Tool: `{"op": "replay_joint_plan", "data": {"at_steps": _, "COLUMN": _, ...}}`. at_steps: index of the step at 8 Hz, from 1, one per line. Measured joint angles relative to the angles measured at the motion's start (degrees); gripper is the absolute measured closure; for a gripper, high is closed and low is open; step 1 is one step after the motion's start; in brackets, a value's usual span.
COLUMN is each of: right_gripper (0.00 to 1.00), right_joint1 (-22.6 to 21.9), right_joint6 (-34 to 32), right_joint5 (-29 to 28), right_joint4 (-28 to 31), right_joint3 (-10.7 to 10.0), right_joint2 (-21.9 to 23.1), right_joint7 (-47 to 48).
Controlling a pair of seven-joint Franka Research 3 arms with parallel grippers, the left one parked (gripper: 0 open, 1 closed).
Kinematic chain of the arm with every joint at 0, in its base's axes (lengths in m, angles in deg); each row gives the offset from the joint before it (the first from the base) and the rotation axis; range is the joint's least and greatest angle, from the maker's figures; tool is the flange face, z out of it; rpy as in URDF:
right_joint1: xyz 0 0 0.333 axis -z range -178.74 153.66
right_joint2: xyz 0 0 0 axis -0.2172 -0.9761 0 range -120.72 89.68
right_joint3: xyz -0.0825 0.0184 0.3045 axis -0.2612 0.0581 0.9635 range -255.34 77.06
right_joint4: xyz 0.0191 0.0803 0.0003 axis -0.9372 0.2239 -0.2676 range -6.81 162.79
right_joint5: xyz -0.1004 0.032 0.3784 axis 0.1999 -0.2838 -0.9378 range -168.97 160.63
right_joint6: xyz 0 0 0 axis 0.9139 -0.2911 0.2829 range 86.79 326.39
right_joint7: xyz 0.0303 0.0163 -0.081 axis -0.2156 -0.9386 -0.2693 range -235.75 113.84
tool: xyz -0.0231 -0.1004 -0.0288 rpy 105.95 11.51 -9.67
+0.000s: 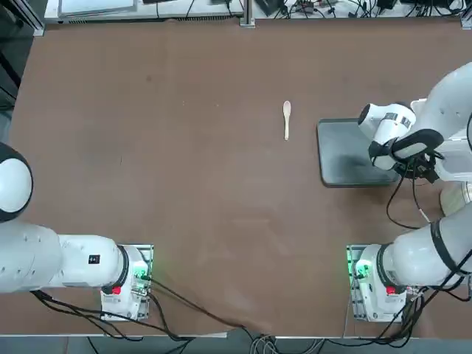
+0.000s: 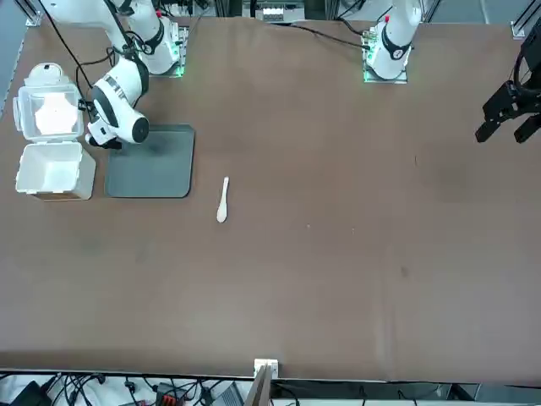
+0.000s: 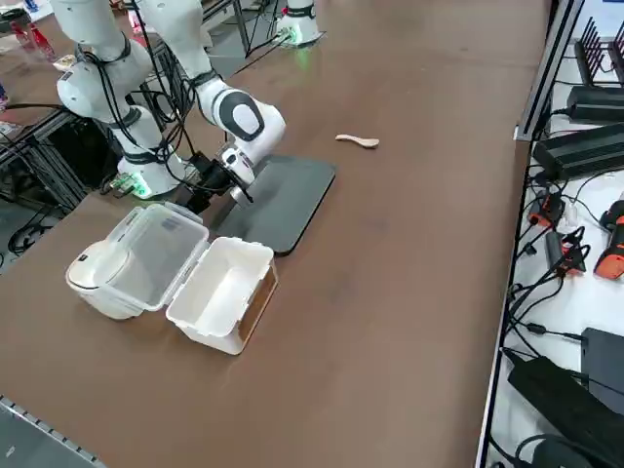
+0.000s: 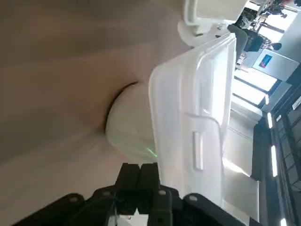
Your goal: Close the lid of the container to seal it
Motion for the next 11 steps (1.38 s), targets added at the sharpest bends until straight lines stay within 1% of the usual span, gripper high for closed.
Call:
{"op": "replay_joint_plan", "data": {"at_steps": 2, "right_gripper": 0.99, "right_joint1": -0.03, "right_joint6": -0.90, "right_joint5": 1.38, "right_joint4": 0.06, "right_joint3": 0.10, "right_joint2": -0.10, "right_joint7": 0.00}}
{"op": "replay_joint_plan", "data": {"at_steps": 6, "right_gripper": 0.99, "right_joint1": -0.89, "right_joint6": -2.70, "right_joint5": 6.26, "right_joint4": 0.11, "right_joint3": 0.45, "right_joint2": -0.33, "right_joint7": -0.84}}
{"op": "replay_joint_plan", "data": {"at_steps": 9, "right_gripper": 0.99, "right_joint1": -1.40, "right_joint6": -3.47, "right_joint5": 8.13, "right_joint4": -1.11, "right_joint3": 0.49, "right_joint2": -0.21, "right_joint7": -5.18}}
{"op": "replay_joint_plan", "data": {"at_steps": 11, "right_gripper": 0.99, "right_joint1": -1.54, "right_joint6": -4.87, "right_joint5": 8.69, "right_joint4": -4.37, "right_joint3": 0.56, "right_joint2": 0.04, "right_joint7": -10.43}}
